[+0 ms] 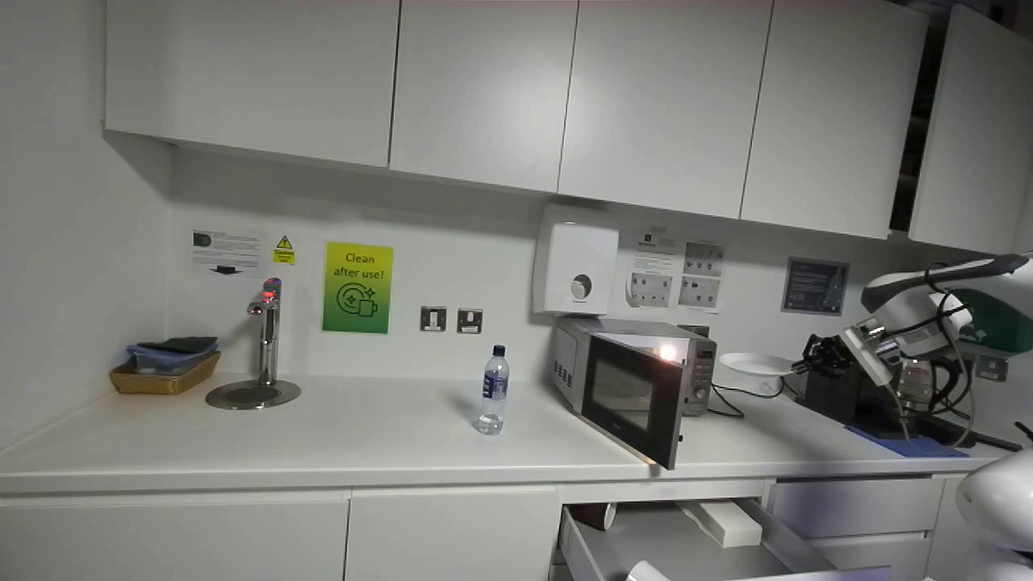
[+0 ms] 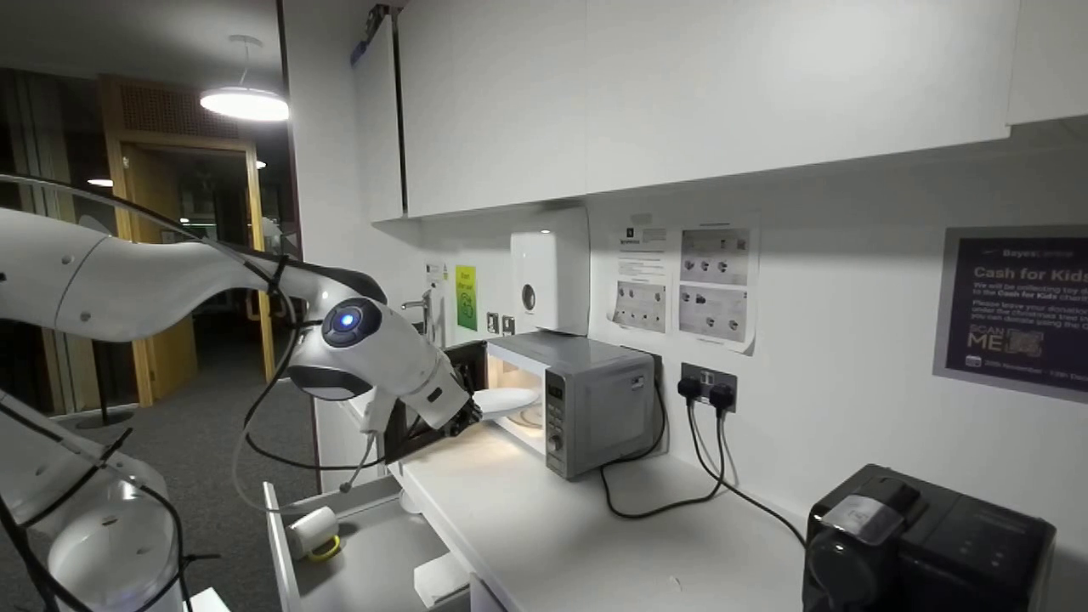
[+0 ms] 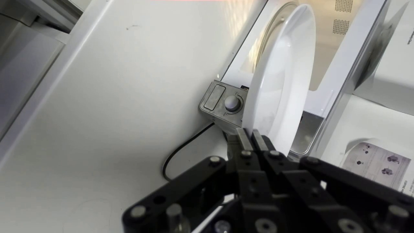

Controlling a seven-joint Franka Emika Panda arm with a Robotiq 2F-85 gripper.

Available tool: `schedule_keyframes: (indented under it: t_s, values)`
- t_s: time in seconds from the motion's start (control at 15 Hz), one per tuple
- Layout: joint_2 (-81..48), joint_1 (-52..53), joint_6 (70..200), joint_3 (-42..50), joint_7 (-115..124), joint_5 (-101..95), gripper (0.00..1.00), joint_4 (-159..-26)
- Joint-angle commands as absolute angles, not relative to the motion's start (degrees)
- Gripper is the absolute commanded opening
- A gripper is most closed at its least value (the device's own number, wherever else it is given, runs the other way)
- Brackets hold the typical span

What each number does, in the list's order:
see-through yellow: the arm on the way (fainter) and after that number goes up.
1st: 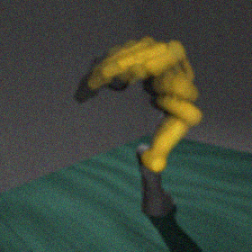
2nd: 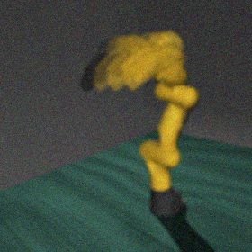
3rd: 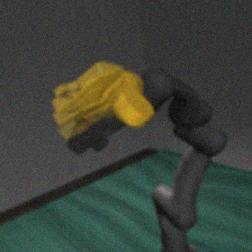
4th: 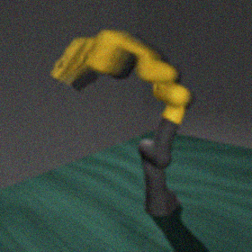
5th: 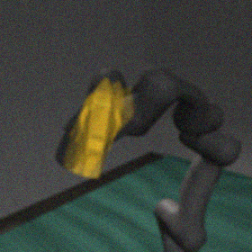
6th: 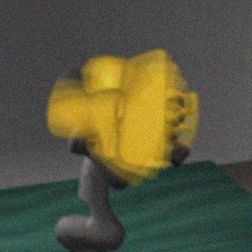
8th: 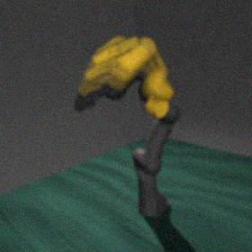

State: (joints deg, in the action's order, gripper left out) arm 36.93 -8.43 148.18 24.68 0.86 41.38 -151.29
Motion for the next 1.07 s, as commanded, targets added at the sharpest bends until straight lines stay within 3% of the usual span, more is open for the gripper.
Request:
schedule_keyframes:
  t_s: [0.0,1.0]
  values:
    - [36.5,-9.6,147.4,23.7,0.1,42.4,0.01,-151.0]
    - [30.4,-10.1,134.3,30.6,-5.7,43.4,0.01,-143.2]
